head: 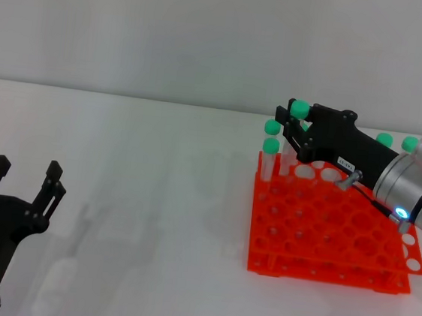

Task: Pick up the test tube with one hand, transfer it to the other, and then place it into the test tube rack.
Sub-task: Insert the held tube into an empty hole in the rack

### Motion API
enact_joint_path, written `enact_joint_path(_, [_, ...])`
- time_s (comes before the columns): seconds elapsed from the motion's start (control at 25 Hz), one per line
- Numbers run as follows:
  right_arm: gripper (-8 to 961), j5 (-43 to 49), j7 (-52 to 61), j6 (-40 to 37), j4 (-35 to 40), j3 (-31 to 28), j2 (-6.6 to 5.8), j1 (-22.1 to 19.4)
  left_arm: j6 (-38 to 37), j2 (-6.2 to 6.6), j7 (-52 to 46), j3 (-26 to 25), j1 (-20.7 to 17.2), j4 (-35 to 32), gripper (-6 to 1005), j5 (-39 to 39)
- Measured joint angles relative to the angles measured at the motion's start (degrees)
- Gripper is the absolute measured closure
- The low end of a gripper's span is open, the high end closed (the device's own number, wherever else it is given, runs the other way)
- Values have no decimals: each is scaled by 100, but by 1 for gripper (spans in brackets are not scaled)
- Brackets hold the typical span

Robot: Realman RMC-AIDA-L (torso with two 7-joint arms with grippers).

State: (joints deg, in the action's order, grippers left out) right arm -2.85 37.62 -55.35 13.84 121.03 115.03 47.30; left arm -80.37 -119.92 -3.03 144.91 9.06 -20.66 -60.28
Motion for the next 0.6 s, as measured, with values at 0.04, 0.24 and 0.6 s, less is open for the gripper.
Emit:
enact_joint_path(0.04, [691, 1, -10, 18, 1, -3, -4, -4, 0, 0, 0, 0, 7, 1, 208, -6])
enact_joint_path(0.24, [684, 6, -15, 73, -19, 3, -16, -26, -4, 3, 2, -4, 62, 1, 208, -11])
enact_joint_path(0.6, [671, 13, -17, 158, 26, 25, 5, -143, 13, 4, 5, -7, 129, 1, 209, -26])
